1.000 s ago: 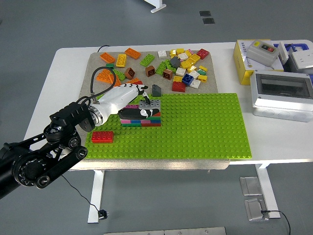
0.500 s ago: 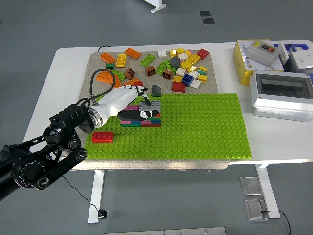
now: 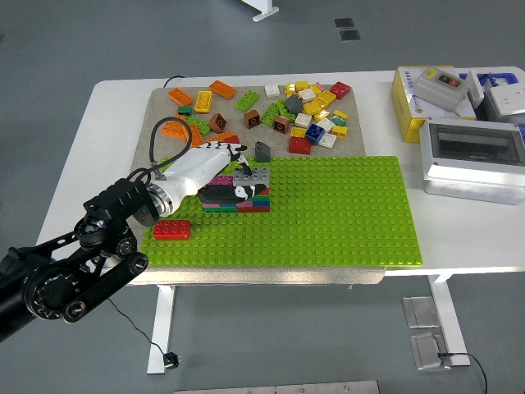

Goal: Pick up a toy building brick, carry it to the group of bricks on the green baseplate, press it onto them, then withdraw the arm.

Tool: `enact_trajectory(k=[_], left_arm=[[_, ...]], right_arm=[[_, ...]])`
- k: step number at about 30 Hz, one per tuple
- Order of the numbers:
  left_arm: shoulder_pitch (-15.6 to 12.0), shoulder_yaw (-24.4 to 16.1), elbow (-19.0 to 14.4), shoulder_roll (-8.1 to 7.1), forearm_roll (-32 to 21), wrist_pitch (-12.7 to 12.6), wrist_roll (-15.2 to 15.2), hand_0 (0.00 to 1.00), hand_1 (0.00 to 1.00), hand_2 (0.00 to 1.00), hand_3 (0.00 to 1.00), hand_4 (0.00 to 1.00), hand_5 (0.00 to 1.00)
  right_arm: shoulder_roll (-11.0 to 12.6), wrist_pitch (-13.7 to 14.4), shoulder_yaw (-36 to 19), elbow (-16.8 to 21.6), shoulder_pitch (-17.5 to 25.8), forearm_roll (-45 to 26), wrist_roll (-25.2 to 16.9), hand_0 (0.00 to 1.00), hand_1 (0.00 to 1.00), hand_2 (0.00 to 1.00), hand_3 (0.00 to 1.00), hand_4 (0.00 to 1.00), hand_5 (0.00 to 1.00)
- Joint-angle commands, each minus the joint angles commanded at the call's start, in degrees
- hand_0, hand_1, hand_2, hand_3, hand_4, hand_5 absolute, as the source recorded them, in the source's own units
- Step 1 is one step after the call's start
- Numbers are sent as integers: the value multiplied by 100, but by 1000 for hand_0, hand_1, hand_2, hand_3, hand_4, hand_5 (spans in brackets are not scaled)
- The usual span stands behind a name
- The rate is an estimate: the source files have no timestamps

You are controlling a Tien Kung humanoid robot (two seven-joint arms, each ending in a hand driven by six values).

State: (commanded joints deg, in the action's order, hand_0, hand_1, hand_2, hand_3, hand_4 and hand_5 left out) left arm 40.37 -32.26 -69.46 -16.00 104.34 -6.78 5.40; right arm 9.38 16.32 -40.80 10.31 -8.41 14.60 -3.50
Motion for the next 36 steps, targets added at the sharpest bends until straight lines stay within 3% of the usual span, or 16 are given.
enact_trajectory(k=[13, 36], left_arm=[[-85, 38, 38, 68, 393, -416, 42, 981, 946, 951, 684, 800, 873], [-232, 154, 76, 78, 412, -464, 37, 975, 939, 950, 679, 774, 852]], right_arm=[[-5, -7, -54, 0, -12, -4, 20, 736, 803, 783, 673, 371, 762], [-4, -15, -147, 0, -12, 53, 40, 737, 803, 782, 673, 376, 767]])
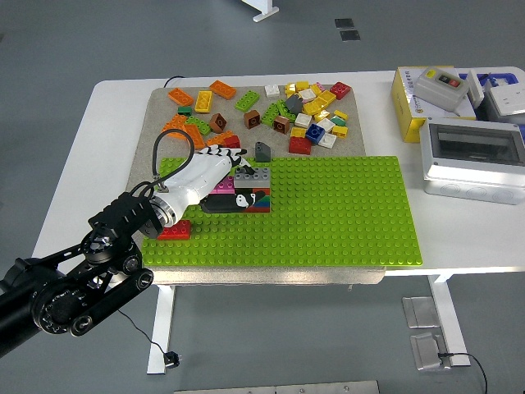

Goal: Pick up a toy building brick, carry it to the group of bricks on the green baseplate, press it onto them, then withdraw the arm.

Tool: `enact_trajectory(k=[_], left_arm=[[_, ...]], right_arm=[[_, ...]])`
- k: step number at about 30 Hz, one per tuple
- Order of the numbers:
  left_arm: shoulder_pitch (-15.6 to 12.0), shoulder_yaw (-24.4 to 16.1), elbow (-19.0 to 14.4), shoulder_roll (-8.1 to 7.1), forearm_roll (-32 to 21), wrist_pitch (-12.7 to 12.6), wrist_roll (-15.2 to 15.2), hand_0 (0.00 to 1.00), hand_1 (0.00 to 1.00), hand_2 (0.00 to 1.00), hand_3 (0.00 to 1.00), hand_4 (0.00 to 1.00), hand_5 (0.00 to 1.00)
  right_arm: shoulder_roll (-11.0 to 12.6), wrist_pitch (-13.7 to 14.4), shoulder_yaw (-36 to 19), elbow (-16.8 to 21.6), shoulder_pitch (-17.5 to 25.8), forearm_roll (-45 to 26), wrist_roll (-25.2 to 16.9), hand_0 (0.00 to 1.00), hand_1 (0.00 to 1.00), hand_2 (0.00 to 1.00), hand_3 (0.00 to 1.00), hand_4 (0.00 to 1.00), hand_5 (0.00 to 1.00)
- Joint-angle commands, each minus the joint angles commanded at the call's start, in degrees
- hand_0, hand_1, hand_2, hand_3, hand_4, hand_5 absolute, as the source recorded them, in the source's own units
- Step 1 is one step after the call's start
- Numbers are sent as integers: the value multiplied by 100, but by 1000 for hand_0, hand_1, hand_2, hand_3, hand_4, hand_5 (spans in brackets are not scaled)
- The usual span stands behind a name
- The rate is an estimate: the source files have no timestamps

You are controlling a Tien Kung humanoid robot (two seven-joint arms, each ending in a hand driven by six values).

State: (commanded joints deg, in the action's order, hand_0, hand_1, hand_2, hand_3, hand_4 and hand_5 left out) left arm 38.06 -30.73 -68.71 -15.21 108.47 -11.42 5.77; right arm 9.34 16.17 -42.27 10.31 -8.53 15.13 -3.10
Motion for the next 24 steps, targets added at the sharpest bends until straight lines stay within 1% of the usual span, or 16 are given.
enact_trajectory(k=[7, 18, 22, 24], left_arm=[[-84, 30, -11, -6, -3, -6, -4, 973, 937, 950, 679, 759, 845], [-128, 36, 9, -6, -18, -40, -14, 970, 935, 950, 685, 756, 840], [-82, 0, -12, -36, -65, 14, 0, 970, 934, 949, 687, 755, 836], [-49, -47, -70, -76, -150, 77, 30, 970, 934, 949, 687, 755, 836]], right_arm=[[1, 4, -32, 0, -1, 34, 3, 737, 803, 783, 673, 377, 768], [-5, 3, -18, 0, 9, 32, 0, 737, 803, 782, 673, 379, 769], [-2, 5, 5, 0, 9, 28, -2, 737, 803, 782, 673, 379, 769], [-1, 6, 7, 0, 8, 39, 0, 737, 803, 782, 673, 379, 769]])
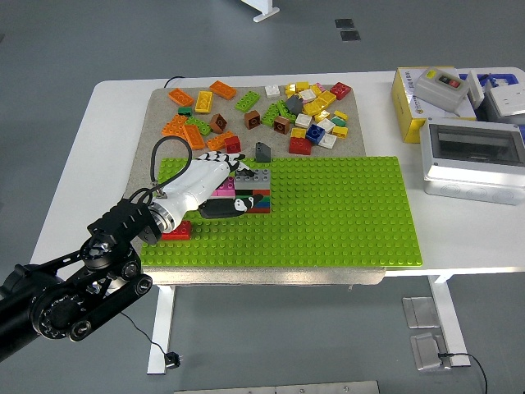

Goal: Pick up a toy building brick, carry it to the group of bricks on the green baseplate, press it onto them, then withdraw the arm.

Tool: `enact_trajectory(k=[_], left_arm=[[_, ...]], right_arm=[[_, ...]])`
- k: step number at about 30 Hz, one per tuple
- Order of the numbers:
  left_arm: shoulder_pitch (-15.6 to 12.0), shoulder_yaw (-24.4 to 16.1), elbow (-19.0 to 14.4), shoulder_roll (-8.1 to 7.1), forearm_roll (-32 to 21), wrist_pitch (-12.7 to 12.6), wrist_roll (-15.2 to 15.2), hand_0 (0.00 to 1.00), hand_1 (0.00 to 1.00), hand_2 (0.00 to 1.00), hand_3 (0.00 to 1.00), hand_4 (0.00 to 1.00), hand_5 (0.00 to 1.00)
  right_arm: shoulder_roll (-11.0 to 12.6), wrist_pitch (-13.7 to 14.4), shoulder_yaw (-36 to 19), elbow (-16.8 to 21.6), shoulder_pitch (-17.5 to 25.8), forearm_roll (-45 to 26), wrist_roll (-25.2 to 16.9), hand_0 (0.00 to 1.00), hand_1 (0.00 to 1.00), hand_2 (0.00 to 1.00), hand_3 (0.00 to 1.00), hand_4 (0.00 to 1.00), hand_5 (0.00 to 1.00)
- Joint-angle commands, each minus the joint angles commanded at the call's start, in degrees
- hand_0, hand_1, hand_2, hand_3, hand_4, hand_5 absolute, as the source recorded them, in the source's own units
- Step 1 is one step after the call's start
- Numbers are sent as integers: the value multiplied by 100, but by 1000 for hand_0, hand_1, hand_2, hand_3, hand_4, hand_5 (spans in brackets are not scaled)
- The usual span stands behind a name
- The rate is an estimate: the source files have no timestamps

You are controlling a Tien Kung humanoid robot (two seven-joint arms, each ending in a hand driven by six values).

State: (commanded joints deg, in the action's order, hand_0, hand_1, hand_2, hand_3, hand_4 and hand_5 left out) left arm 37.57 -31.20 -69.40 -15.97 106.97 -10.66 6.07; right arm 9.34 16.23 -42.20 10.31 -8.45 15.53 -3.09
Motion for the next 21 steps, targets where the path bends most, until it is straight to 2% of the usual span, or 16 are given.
enact_trajectory(k=[12, 15, 20, 21], left_arm=[[123, -341, -235, -209, -1161, 158, -83, 970, 933, 955, 732, 754, 830], [188, -325, -261, -212, -1336, 177, -110, 970, 932, 955, 740, 754, 826], [457, -139, -317, -156, -1495, 208, -154, 970, 932, 955, 740, 754, 826], [526, -100, -345, -147, -1498, 213, -158, 969, 930, 957, 745, 755, 822]], right_arm=[[-21, 3, -96, 0, 34, 68, 21, 739, 803, 782, 673, 380, 770], [-47, 10, -215, 0, 52, 119, 27, 740, 803, 782, 673, 380, 771], [-125, -34, -392, 0, 88, 20, 64, 740, 803, 782, 673, 380, 771], [-145, -68, -441, 0, 99, -26, 104, 725, 764, 772, 681, 383, 792]])
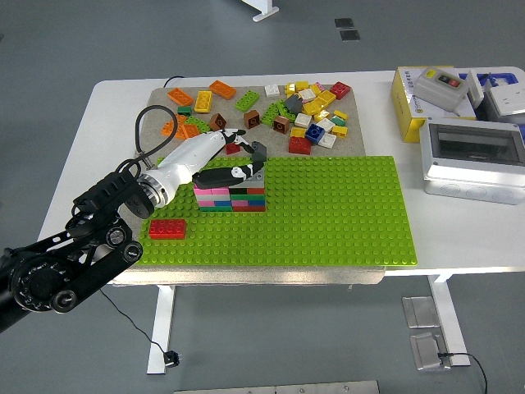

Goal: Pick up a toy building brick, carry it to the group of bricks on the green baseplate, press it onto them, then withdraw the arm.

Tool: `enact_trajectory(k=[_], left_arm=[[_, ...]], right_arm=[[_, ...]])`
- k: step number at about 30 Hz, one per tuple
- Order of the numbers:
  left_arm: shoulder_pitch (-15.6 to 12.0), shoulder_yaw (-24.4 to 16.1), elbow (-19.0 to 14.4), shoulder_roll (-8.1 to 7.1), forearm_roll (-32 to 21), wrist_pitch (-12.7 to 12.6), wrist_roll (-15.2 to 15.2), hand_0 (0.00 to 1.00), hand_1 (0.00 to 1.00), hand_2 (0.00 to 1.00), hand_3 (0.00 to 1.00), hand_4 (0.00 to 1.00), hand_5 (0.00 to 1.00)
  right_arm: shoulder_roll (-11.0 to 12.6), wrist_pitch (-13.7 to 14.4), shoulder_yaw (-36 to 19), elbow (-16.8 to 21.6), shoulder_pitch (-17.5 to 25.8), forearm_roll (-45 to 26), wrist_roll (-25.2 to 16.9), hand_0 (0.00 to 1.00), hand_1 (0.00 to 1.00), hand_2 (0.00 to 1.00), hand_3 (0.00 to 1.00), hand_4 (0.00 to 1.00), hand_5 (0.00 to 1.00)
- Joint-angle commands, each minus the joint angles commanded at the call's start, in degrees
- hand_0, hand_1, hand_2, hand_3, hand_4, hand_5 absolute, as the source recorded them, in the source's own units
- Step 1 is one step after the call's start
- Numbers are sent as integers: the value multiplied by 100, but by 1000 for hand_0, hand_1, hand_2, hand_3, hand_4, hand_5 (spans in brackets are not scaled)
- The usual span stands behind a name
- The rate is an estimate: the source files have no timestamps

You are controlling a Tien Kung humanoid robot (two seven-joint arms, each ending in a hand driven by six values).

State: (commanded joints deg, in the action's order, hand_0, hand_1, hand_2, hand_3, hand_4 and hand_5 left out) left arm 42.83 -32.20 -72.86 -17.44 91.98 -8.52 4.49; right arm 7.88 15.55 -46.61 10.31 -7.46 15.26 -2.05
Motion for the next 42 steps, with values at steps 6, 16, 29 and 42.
enact_trajectory(k=[6, 16, 29, 42], left_arm=[[334, 76, -406, -84, 150, 31, 16, 969, 931, 956, 747, 756, 821], [608, -217, -1017, -381, 318, 73, 65, 969, 930, 955, 749, 756, 817], [573, -335, -1027, -449, 356, 78, 63, 969, 930, 959, 751, 761, 809], [481, -510, -1169, -787, 419, 105, 21, 971, 929, 963, 776, 768, 791]], right_arm=[[-80, -201, -152, 0, 86, -314, 212, 720, 738, 770, 683, 385, 821], [-132, -317, -539, 0, 116, -161, 342, 715, 711, 742, 688, 385, 850], [-132, -293, -773, 0, 82, -52, 333, 713, 702, 739, 687, 390, 856], [-97, -250, -715, 0, 70, -156, 276, 712, 704, 737, 686, 391, 846]])
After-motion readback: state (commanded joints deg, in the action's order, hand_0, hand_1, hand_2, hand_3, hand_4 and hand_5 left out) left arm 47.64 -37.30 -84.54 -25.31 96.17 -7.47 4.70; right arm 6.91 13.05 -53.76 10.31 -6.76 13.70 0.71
